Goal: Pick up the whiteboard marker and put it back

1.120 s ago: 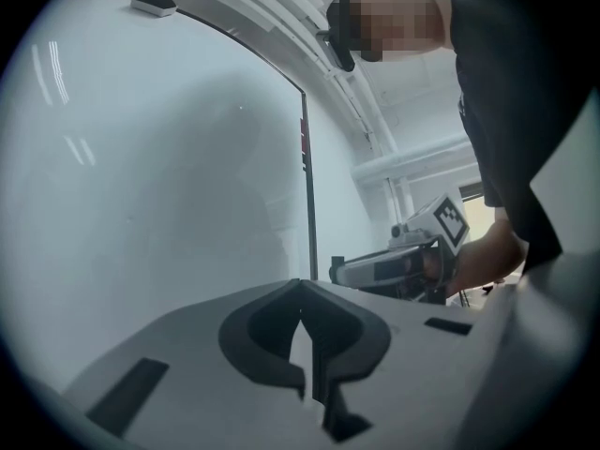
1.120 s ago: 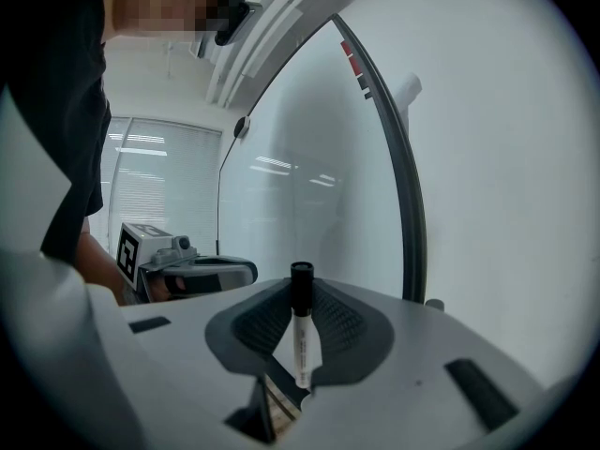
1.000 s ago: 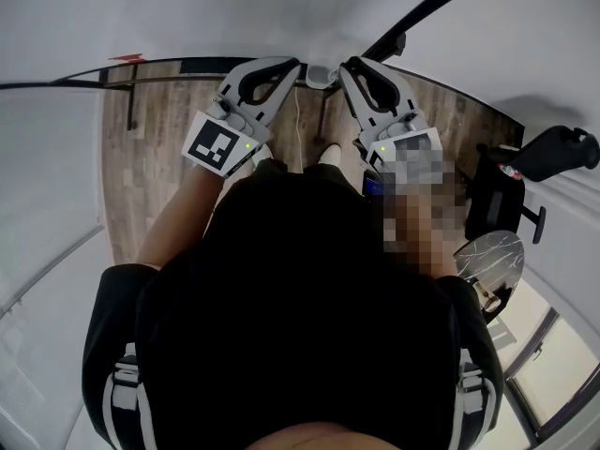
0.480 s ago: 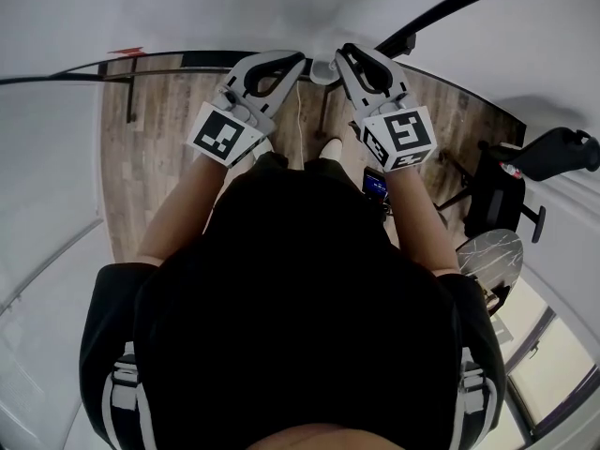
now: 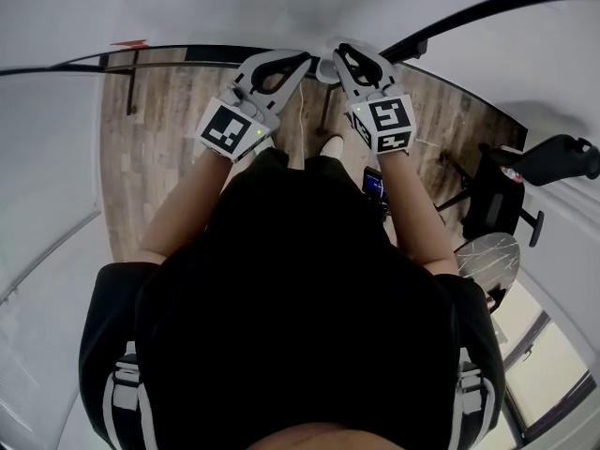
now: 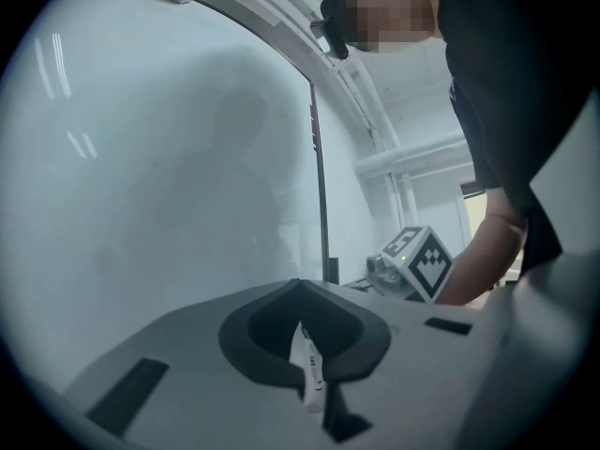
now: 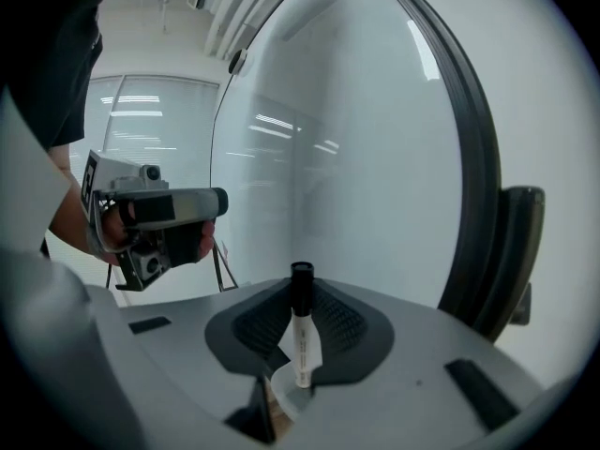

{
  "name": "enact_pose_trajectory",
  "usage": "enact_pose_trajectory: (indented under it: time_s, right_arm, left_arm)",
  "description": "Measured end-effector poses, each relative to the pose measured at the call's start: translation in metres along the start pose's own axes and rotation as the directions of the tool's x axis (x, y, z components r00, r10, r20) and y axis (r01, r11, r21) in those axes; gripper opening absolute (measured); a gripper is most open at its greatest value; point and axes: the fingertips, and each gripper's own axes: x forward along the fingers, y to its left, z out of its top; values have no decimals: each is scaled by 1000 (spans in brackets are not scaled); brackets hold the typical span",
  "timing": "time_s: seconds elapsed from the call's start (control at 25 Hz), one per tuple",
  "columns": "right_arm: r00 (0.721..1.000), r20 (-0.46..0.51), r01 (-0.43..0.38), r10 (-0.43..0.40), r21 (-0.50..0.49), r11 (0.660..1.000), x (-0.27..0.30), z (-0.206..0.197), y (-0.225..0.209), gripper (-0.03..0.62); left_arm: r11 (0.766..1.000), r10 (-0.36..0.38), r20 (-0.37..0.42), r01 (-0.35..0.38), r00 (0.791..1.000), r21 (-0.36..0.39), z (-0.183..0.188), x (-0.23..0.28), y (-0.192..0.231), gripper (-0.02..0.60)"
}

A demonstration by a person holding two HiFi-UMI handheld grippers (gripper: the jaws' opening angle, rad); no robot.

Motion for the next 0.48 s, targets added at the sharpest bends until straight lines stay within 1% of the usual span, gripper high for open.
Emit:
enact_pose_trajectory:
  time_s: [0.28,0.48]
  right_arm:
    - [999,-48,6,-6,-10,1000,20,-27,-2,63]
    - [995,-100,7,-10,-34,999,30,-50,-2,63]
  left_arm:
    - [1000,7,-17,-7,1000,-15,-12,2,5,3]
    - [1000,15,-13,-15,1000,-24,-15,1,7,3]
